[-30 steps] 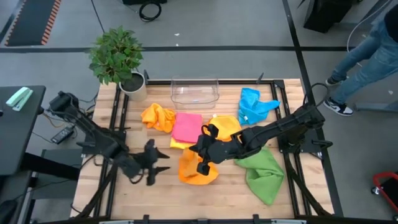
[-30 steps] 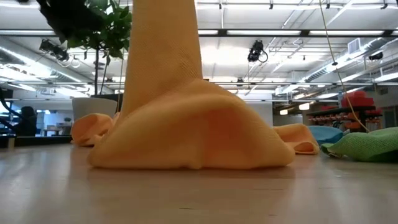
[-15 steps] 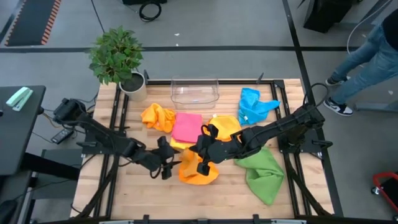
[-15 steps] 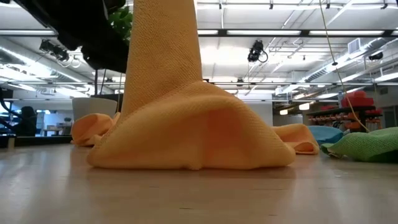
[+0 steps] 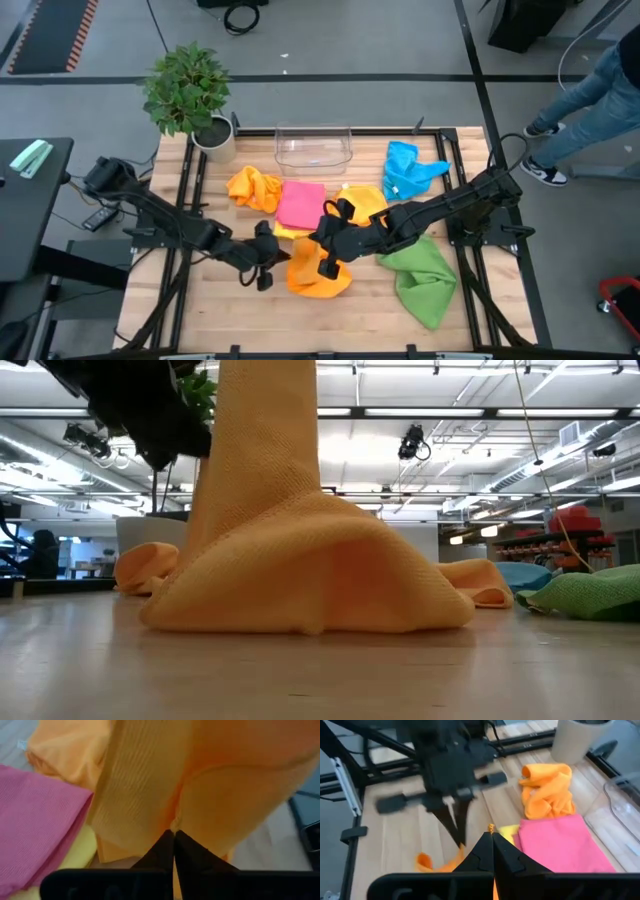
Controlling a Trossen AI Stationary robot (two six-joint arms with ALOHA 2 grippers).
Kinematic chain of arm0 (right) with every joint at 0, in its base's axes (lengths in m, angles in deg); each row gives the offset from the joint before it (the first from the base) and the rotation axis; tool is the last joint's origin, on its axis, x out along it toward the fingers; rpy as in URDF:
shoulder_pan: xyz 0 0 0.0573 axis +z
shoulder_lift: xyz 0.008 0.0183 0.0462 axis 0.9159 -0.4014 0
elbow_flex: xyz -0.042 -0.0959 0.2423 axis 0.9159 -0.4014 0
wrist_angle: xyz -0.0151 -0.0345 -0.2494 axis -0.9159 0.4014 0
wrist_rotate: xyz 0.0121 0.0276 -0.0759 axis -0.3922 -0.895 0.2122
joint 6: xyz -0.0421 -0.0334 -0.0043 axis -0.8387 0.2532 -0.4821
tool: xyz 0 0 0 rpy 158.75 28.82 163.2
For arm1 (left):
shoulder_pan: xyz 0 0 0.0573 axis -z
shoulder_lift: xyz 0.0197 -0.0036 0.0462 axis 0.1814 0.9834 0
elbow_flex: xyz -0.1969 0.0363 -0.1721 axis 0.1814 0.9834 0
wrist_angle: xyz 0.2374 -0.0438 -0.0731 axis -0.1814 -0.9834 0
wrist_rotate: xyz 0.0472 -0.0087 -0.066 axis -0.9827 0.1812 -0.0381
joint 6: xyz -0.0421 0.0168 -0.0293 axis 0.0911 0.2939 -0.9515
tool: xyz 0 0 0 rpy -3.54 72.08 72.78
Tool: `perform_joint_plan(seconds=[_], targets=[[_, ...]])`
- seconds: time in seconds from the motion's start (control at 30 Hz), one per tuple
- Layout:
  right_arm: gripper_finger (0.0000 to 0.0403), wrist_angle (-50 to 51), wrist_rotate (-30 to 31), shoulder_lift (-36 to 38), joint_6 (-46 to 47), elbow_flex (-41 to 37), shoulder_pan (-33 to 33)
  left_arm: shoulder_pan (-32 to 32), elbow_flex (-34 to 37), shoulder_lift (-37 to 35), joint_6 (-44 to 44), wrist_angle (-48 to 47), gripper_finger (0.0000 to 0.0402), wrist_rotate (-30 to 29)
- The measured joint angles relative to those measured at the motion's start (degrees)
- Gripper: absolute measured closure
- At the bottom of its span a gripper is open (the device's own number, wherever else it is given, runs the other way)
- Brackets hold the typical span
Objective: Fold microfiber towels
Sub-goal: Fold the bottom orange microfiber cloth
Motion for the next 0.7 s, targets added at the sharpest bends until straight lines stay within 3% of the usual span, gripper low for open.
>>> perform_joint_plan(seconds=[0.23,0.5,0.7], targets=[[0.0403,10.27,6.82,1.38,10.97,0.00,0.38,4.45,-5.75,-9.60,-0.27,-14.92,0.0396,-0.94],[0.0403,10.91,13.97,6.52,24.53,0.00,0.73,11.58,-22.03,-18.87,-1.02,-40.84,0.0398,-14.39],[0.0403,6.48,24.21,11.79,26.86,0.00,-1.16,10.80,-32.82,-20.47,4.86,-51.53,0.0400,-21.99]])
